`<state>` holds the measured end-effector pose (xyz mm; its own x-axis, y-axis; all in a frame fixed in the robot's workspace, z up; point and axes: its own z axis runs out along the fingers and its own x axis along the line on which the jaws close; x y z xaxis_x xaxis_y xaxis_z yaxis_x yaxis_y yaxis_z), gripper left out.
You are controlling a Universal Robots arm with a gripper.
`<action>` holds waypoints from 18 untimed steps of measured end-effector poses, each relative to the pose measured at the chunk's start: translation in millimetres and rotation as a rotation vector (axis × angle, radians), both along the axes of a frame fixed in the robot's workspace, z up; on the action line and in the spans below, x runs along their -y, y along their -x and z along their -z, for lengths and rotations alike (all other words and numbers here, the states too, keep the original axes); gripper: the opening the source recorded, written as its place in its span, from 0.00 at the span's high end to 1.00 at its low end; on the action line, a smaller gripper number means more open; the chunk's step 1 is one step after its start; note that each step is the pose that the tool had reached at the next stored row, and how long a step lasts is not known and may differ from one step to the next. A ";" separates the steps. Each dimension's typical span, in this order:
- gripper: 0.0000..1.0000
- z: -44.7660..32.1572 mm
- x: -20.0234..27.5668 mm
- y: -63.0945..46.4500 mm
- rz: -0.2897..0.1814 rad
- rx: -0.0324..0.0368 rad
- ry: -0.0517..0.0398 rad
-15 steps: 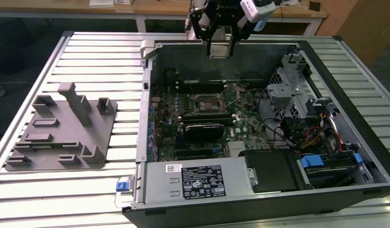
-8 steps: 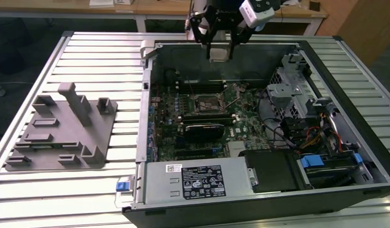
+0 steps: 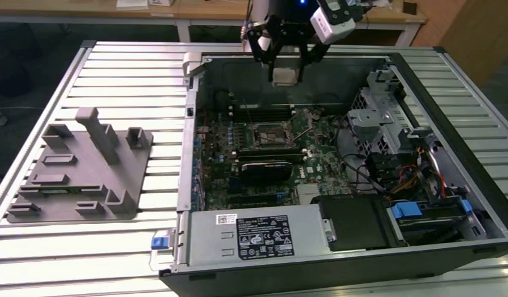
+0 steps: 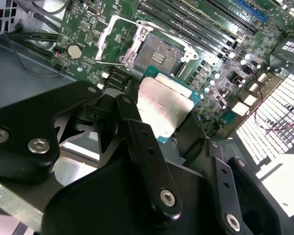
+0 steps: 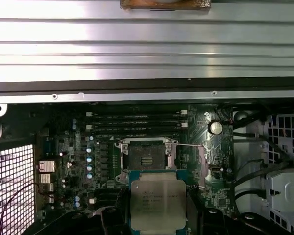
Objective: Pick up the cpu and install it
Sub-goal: 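Pick up the cpu and move it towards the insertion slot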
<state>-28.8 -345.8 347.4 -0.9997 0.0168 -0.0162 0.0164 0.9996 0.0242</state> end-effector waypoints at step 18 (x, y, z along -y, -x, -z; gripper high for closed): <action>0.45 22.5 5.1 0.2 0.000 0.0000 -0.0013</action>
